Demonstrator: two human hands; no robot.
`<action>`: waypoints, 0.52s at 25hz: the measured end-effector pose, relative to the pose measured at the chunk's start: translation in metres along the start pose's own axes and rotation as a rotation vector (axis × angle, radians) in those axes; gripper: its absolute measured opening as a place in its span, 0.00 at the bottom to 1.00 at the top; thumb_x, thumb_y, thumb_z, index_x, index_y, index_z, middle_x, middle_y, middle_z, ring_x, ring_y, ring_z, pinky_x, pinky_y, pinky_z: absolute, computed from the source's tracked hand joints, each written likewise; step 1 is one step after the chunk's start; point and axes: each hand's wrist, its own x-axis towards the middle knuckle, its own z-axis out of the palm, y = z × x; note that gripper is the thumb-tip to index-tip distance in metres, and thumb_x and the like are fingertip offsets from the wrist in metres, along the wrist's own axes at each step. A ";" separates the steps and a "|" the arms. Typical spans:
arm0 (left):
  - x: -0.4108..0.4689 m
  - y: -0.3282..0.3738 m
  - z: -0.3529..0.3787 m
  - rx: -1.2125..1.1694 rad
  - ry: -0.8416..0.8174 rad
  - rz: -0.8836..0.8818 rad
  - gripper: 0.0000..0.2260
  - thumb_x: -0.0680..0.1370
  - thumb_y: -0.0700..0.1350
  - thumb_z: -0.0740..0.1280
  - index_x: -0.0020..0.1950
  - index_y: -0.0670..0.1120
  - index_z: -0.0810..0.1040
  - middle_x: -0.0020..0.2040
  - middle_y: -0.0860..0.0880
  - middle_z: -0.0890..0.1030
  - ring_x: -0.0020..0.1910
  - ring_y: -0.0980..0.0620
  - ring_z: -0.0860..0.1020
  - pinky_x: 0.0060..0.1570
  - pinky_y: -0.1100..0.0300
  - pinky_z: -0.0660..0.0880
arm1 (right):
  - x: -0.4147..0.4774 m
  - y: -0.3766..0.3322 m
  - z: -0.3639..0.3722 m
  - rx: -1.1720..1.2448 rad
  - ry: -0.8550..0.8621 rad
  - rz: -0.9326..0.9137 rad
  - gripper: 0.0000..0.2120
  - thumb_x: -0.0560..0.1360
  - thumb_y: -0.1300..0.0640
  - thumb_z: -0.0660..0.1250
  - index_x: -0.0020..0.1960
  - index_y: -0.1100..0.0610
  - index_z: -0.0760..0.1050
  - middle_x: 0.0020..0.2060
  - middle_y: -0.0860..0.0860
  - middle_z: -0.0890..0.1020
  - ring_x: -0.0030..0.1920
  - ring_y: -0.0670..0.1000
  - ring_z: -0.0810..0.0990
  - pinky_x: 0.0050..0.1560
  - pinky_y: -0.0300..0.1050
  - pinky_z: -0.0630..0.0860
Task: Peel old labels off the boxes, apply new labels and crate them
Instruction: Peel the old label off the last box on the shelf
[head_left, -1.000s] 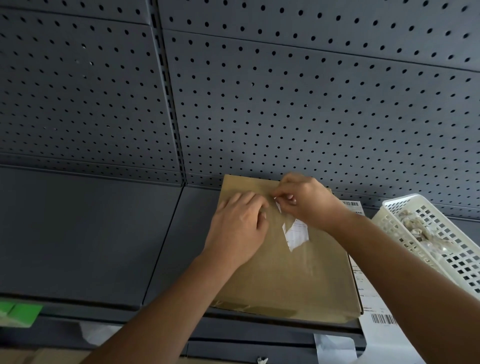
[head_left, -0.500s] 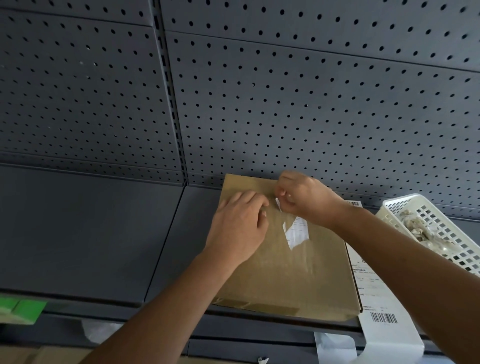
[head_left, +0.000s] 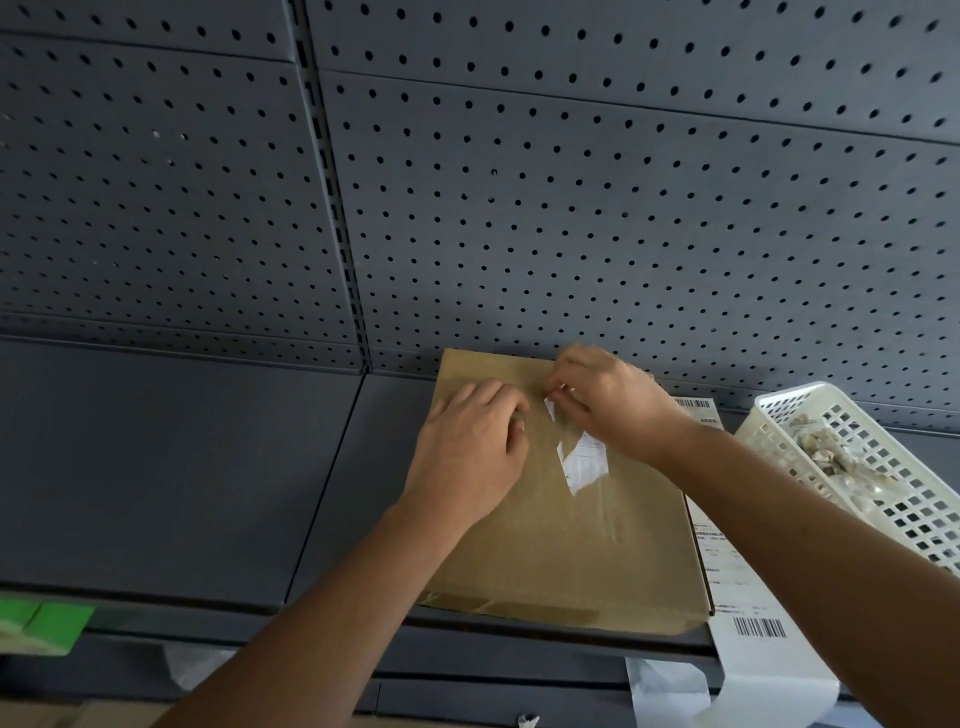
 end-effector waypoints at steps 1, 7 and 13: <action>0.000 0.000 0.000 -0.001 0.001 -0.002 0.07 0.81 0.47 0.62 0.56 0.53 0.77 0.53 0.60 0.78 0.54 0.59 0.73 0.58 0.60 0.71 | -0.003 -0.002 -0.001 -0.006 0.013 -0.005 0.02 0.76 0.61 0.68 0.45 0.58 0.79 0.44 0.51 0.78 0.43 0.53 0.78 0.40 0.53 0.78; 0.000 -0.003 -0.001 0.008 0.010 -0.005 0.07 0.81 0.46 0.62 0.56 0.53 0.77 0.53 0.60 0.77 0.54 0.58 0.74 0.57 0.60 0.71 | -0.046 -0.014 -0.026 0.222 0.077 0.148 0.03 0.79 0.60 0.64 0.48 0.57 0.77 0.45 0.46 0.80 0.45 0.45 0.79 0.46 0.40 0.76; -0.001 -0.004 0.001 0.016 -0.008 0.004 0.07 0.81 0.47 0.62 0.57 0.53 0.76 0.55 0.60 0.77 0.57 0.57 0.74 0.57 0.58 0.72 | -0.072 -0.013 -0.047 0.344 0.203 0.444 0.04 0.78 0.55 0.69 0.44 0.53 0.77 0.38 0.43 0.81 0.43 0.43 0.79 0.42 0.29 0.73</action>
